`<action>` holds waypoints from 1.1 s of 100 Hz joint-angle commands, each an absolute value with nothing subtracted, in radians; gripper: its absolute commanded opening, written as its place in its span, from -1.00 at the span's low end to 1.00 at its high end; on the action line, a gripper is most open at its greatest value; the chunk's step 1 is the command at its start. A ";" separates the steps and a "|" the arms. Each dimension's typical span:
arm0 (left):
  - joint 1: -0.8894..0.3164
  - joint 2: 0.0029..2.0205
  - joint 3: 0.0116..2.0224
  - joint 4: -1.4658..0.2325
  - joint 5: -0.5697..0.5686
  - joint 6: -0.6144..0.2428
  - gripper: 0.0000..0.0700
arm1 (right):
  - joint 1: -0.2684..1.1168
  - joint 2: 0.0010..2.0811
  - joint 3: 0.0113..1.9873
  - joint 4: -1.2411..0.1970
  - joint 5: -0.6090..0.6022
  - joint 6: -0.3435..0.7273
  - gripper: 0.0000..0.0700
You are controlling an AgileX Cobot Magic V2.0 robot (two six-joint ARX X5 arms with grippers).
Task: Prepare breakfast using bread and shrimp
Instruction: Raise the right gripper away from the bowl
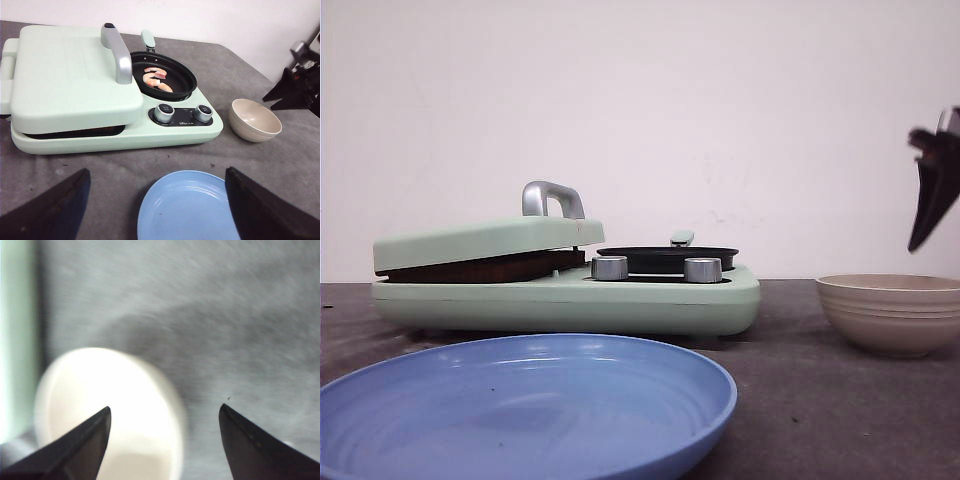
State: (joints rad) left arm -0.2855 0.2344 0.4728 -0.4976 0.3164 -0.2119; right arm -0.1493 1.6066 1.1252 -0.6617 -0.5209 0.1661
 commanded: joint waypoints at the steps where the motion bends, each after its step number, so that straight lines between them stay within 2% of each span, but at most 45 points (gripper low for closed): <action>1: -0.288 0.235 0.481 -0.490 0.315 -0.215 0.34 | -0.146 1.583 1.147 -0.657 -0.544 0.181 0.21; 20: -0.288 0.235 0.481 -0.489 0.315 -0.227 0.34 | -0.125 1.456 1.147 -0.627 -0.580 0.191 0.19; 31: -0.288 0.235 0.481 -0.490 0.314 -0.242 0.34 | -0.099 1.363 1.147 -0.615 -0.579 0.192 0.08; 38: -0.288 0.235 0.481 -0.493 0.315 -0.266 0.34 | -0.069 1.305 1.147 -0.608 -0.579 0.188 -0.22; 50: -0.288 0.235 0.481 -0.511 0.315 -0.292 0.35 | -0.001 1.206 1.147 -0.595 -0.580 0.150 -1.00; 68: -0.288 0.235 0.481 -0.514 0.315 -0.332 0.35 | 0.102 1.065 1.147 -0.583 -0.576 0.088 -1.00; 79: -0.288 0.235 0.481 -0.513 0.315 -0.348 0.35 | 0.151 1.003 1.146 -0.583 -0.576 0.085 -1.00; 110: -0.288 0.235 0.482 -0.501 0.315 -0.373 0.35 | 0.221 0.881 1.145 -0.615 -0.566 0.056 -1.00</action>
State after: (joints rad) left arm -0.2855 0.2344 0.4728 -0.5152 0.3164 -0.3588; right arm 0.2096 0.8898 1.1275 -0.6018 -0.5720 0.0845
